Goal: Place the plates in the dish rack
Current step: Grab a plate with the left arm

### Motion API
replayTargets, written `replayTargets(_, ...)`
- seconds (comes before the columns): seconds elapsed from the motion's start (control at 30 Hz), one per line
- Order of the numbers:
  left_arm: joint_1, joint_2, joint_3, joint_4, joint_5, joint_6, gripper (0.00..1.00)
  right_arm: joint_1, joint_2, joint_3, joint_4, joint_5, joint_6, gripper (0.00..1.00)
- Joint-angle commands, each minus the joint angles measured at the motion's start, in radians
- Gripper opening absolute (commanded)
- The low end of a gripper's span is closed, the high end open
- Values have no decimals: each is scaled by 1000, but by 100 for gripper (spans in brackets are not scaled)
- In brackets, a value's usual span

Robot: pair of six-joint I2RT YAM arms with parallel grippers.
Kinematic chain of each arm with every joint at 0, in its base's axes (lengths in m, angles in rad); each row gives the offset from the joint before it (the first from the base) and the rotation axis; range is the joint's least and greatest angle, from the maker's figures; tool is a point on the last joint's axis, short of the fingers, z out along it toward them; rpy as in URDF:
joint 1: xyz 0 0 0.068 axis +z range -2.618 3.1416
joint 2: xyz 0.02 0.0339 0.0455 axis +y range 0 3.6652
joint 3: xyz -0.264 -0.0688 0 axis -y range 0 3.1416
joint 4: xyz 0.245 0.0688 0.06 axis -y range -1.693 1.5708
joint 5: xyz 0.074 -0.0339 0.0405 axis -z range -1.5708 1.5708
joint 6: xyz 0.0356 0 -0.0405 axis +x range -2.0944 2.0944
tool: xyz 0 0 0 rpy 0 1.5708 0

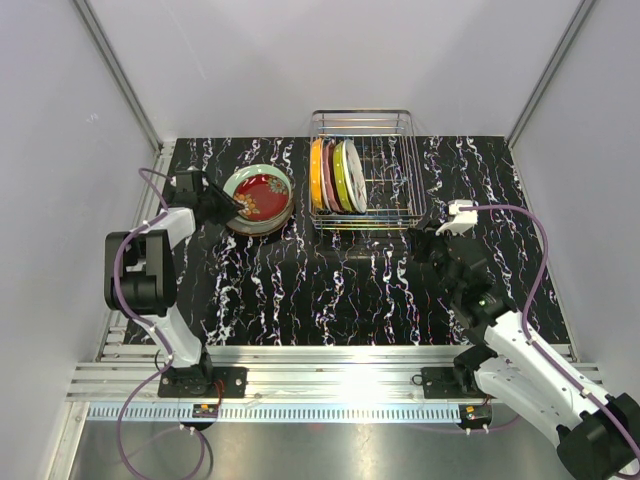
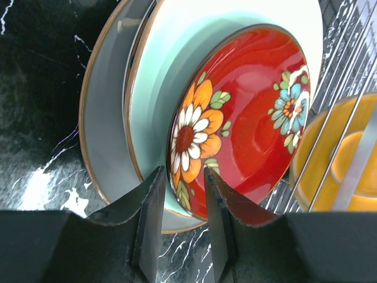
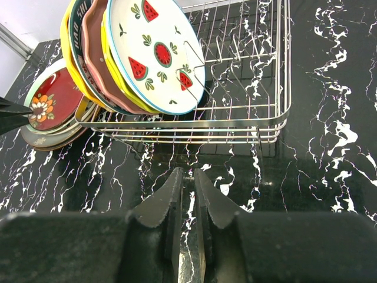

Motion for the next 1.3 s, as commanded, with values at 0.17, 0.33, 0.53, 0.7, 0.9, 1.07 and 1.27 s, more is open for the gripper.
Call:
replayTargets(0.17, 7, 61, 41, 93, 56, -56, 34, 1, -35, 11, 25, 59, -19, 19)
replayTargets(0.33, 9, 72, 14, 107, 47, -93, 34, 0, -27, 11, 27, 61, -19, 19)
replayTargets(0.53, 14, 89, -40, 192, 83, -171, 29, 0, -16, 11, 31, 59, -20, 18)
replayTargets(0.7, 20, 78, -66, 233, 81, -205, 20, 0, -15, 9, 33, 58, -19, 18)
replayTargets(0.9, 23, 32, -79, 233, 69, -216, 0, 1, -18, 11, 33, 56, -23, 18)
replayTargets(1.07, 23, -63, -88, 207, 50, -207, 0, 0, -23, 17, 40, 17, -45, 20)
replayTargets(1.27, 24, -175, -106, 164, 55, -205, 0, 0, -50, 15, 97, -97, -70, 31)
